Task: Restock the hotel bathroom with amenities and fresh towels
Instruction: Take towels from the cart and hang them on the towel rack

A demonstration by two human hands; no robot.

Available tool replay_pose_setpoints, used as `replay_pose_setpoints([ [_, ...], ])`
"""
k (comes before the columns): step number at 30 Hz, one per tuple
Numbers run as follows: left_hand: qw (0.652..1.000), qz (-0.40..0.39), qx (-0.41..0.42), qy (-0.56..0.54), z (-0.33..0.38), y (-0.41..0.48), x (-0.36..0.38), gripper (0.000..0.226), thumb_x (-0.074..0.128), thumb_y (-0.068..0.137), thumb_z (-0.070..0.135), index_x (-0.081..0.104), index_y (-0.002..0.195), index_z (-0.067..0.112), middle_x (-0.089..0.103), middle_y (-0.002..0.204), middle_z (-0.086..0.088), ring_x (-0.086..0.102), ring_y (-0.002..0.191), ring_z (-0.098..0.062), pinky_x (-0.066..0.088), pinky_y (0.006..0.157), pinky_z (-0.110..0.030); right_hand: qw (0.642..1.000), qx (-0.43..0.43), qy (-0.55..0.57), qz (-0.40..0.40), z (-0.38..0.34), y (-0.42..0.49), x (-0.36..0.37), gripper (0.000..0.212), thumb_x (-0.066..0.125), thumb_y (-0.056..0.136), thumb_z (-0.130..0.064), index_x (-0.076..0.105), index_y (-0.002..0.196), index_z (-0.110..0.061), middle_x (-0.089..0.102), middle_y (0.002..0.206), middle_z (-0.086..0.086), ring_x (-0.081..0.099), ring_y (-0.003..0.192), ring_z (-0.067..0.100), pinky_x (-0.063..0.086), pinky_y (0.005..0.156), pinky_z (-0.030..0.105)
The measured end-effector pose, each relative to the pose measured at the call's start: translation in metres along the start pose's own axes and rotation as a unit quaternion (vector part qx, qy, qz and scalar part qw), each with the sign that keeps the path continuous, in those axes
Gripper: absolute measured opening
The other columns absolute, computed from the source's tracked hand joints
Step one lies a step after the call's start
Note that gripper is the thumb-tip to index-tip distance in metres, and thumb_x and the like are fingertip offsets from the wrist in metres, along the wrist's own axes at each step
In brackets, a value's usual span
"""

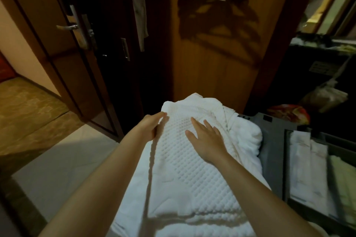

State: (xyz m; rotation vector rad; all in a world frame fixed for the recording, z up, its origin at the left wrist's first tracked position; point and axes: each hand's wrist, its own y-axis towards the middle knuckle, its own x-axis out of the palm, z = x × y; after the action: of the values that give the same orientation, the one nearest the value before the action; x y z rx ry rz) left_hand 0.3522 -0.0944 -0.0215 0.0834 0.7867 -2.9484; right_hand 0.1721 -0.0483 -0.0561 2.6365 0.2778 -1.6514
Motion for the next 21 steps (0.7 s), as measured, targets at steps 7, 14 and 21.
replay_pose_setpoints([
  [7, 0.996, -0.064, -0.052, -0.021, -0.001, 0.002, 0.004, 0.037, 0.062, 0.083, 0.044, 0.064, 0.103, 0.013, 0.067, 0.100, -0.012, 0.064, 0.092, -0.026, 0.053, 0.078, -0.037, 0.995, 0.049, 0.086, -0.004, 0.005, -0.007, -0.005, 0.058, 0.026, 0.094, -0.057, 0.008, 0.147, -0.039, 0.005, 0.159, -0.004, 0.002, 0.145, 0.020, 0.001, 0.117, 0.038],
  [14, 0.991, -0.116, -0.032, -0.050, 0.008, -0.007, 0.015, 0.035, 0.066, 0.083, 0.035, 0.062, 0.106, 0.009, 0.073, 0.073, -0.009, 0.069, 0.068, -0.021, 0.058, 0.062, -0.032, 0.989, 0.056, 0.137, -0.010, 0.015, -0.010, -0.007, 0.057, 0.027, 0.093, -0.057, 0.008, 0.145, -0.046, 0.008, 0.158, -0.010, 0.009, 0.145, 0.022, 0.010, 0.118, 0.044],
  [21, 0.990, -0.098, 0.077, -0.060, 0.056, -0.049, 0.019, 0.040, 0.061, 0.089, 0.026, 0.053, 0.122, 0.006, 0.068, 0.091, -0.009, 0.066, 0.077, -0.019, 0.055, 0.049, -0.025, 0.954, 0.034, 0.296, 0.000, 0.006, -0.020, -0.053, 0.052, 0.032, 0.099, -0.043, 0.019, 0.147, -0.031, 0.021, 0.154, -0.009, 0.025, 0.139, 0.012, 0.019, 0.116, 0.031],
])
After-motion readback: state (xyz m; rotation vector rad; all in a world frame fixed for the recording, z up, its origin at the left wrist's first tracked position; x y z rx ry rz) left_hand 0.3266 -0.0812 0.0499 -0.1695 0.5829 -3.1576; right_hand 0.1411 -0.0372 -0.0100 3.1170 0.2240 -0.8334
